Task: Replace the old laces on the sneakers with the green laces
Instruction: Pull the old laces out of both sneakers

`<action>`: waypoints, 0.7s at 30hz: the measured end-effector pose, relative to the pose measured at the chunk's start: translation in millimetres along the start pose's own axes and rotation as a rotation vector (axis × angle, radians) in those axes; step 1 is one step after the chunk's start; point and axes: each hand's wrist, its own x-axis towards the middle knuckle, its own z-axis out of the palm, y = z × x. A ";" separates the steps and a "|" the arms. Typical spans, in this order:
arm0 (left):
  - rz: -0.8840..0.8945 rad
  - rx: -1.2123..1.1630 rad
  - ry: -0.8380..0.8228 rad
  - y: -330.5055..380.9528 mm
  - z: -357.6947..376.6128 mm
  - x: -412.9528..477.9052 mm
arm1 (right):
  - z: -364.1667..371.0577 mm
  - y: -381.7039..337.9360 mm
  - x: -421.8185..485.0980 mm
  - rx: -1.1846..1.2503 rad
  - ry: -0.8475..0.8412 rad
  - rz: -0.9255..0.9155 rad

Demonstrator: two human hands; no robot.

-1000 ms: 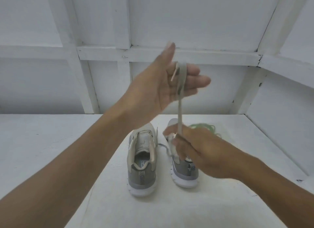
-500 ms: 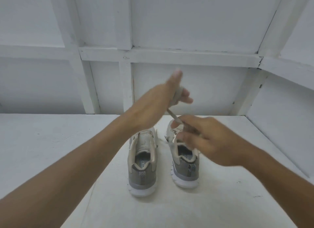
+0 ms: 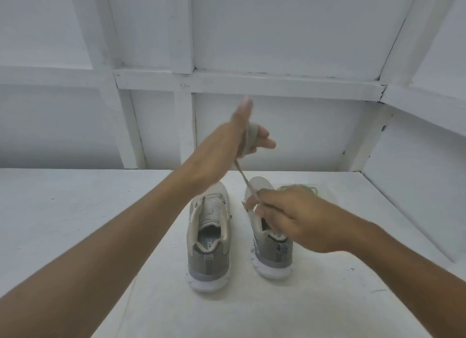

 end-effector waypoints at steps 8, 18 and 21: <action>-0.169 -0.394 -0.512 2.2 3.5 -11.1 | -28.3 24.2 16.2 0.181 0.413 -0.019; -0.120 0.373 -0.278 -22.1 10.1 -16.0 | -44.1 6.2 2.2 0.046 0.311 -0.024; -0.174 -0.005 -0.340 -18.6 15.8 -17.4 | -40.9 17.7 11.3 0.197 0.451 0.002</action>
